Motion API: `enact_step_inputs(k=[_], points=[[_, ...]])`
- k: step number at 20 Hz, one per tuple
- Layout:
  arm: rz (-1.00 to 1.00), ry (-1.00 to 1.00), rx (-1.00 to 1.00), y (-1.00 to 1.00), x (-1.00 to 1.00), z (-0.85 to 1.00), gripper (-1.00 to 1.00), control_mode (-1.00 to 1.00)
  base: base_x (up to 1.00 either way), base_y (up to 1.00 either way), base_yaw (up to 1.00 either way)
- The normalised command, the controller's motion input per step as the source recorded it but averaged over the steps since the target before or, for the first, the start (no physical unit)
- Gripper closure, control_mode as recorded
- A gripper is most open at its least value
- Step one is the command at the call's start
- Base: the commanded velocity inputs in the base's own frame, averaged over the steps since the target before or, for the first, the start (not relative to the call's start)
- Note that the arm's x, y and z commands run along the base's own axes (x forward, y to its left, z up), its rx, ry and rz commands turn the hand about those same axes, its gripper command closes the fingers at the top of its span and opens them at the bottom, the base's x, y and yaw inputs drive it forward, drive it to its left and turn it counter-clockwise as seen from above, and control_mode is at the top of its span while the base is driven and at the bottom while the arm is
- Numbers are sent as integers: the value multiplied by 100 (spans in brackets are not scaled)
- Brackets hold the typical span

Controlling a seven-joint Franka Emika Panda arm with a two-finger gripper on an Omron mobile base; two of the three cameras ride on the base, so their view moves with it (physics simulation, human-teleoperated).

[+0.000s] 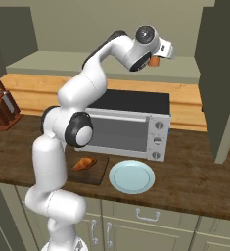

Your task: From the different types of pastries on the counter, select a croissant and place it on the cutting board. Then retrieve a jar of jam from the cabinet and place it alongside the croissant on the cutting board.

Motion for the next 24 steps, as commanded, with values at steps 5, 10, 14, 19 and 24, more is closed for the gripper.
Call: enact_step_inputs(k=[5,10,14,19,24], points=[[2,0,0,6,34,0,100,-100,0,0,0],[0,0,0,-1,4,-9,100,-100,0,0,0],[1,-3,0,-4,-1,-5,100,-100,0,0,0],[7,-22,-4,24,-57,1,100,-100,0,0,0],[16,-24,-1,51,-96,1,100,-100,0,0,0]])
